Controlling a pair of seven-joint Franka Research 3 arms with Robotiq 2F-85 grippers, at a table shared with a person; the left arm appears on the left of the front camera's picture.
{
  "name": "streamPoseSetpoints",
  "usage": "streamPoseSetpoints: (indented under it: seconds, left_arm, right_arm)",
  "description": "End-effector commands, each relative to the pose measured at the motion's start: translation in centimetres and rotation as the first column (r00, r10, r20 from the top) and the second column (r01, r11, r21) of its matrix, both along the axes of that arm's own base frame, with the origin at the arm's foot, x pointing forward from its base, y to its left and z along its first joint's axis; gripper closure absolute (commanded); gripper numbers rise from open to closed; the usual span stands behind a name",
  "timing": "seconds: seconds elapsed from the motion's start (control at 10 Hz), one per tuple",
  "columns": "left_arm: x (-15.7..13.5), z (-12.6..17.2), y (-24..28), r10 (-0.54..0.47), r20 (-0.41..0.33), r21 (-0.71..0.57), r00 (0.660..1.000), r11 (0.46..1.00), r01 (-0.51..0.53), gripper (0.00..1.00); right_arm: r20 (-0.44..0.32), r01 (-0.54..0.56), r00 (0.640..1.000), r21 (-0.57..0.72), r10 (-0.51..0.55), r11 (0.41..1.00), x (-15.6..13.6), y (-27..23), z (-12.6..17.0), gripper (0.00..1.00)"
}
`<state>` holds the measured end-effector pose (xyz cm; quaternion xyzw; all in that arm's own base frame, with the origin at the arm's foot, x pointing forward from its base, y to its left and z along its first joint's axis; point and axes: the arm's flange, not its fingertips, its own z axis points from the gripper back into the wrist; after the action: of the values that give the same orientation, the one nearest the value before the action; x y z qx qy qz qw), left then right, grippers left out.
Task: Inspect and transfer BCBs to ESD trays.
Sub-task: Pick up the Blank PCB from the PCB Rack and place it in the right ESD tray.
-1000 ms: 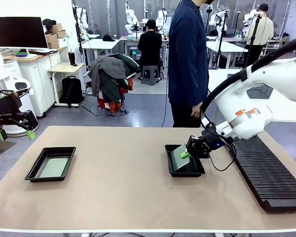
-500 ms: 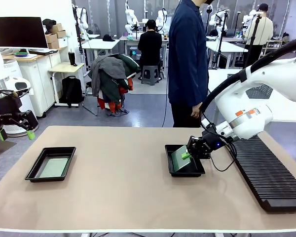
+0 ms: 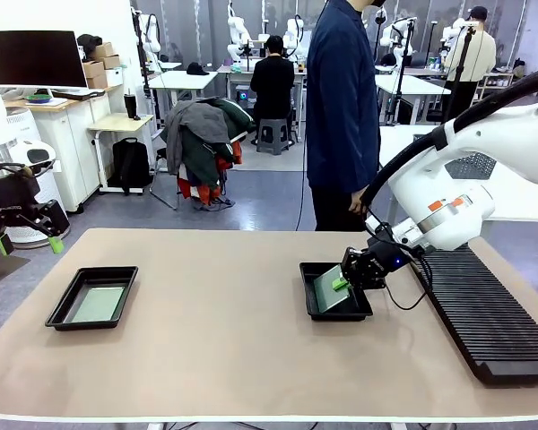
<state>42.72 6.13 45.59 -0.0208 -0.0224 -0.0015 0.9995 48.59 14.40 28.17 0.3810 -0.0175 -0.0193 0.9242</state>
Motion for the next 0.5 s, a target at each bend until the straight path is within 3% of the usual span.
streamPoseSetpoints:
  seconds: [0.0, 0.4]
  left_arm:
    - [0.0, -0.3, -0.1, 0.005, 0.006, -0.008, 1.000, 1.000, -0.005, 0.00]
    - [0.0, -0.3, -0.1, 0.005, 0.006, -0.008, 1.000, 1.000, -0.005, 0.00]
  right_arm:
    - [-0.010, 0.019, 1.000, -0.050, -0.019, 0.999, 0.1, 0.5, 0.9, 0.83]
    - [-0.008, 0.006, 1.000, -0.137, -0.007, 0.991, -0.1, 1.2, 2.2, 0.67]
